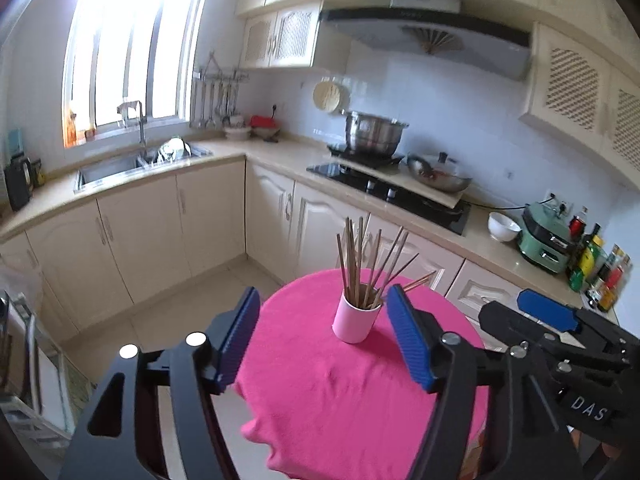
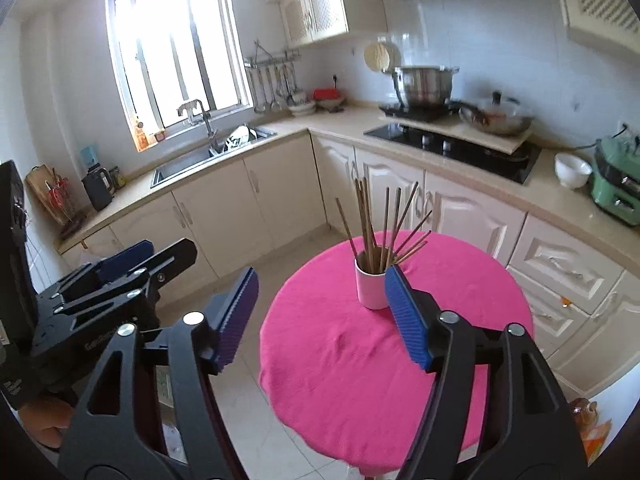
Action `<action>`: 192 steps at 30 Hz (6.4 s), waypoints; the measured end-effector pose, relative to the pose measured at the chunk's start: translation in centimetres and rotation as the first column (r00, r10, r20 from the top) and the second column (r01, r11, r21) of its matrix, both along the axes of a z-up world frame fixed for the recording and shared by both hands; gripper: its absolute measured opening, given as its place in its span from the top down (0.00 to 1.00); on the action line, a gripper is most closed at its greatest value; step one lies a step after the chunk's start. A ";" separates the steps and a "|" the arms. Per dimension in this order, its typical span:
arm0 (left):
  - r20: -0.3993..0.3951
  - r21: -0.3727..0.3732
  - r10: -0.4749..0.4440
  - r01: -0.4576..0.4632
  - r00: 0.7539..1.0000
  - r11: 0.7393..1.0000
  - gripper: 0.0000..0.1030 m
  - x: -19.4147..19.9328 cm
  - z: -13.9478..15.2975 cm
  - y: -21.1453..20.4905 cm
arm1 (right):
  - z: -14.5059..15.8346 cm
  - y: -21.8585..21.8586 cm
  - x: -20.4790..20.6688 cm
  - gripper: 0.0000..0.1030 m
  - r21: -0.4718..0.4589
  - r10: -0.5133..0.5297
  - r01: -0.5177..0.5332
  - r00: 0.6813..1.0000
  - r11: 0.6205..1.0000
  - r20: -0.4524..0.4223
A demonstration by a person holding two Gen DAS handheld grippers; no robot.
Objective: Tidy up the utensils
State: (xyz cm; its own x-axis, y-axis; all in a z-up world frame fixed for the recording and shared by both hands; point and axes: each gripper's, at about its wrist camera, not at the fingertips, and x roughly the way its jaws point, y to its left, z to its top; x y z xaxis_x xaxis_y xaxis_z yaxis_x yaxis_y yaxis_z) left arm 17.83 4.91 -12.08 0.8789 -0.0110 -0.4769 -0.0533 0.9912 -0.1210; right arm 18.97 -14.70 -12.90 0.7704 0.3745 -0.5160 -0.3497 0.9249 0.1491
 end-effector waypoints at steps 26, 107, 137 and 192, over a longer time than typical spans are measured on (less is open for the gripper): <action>0.143 0.088 0.009 -0.021 0.990 0.996 0.24 -12.3 8.3 0.1 | 6.8 1.4 -12.9 0.24 -0.028 -0.023 0.027 0.988 0.999 0.153; 0.129 0.126 -0.011 -0.006 0.992 0.992 0.24 -9.3 7.7 -2.9 | 6.1 -0.9 -10.4 0.24 0.023 -0.053 0.051 0.993 0.998 0.107; 0.112 0.117 -0.014 0.001 0.994 0.993 0.24 -7.7 7.6 -2.6 | 6.1 -0.1 -9.4 0.24 0.027 -0.064 0.062 0.994 0.998 0.088; 0.104 0.133 -0.021 0.007 0.994 0.991 0.24 -8.1 7.2 -1.8 | 5.3 -0.2 -9.6 0.24 0.041 -0.073 0.070 0.995 0.997 0.068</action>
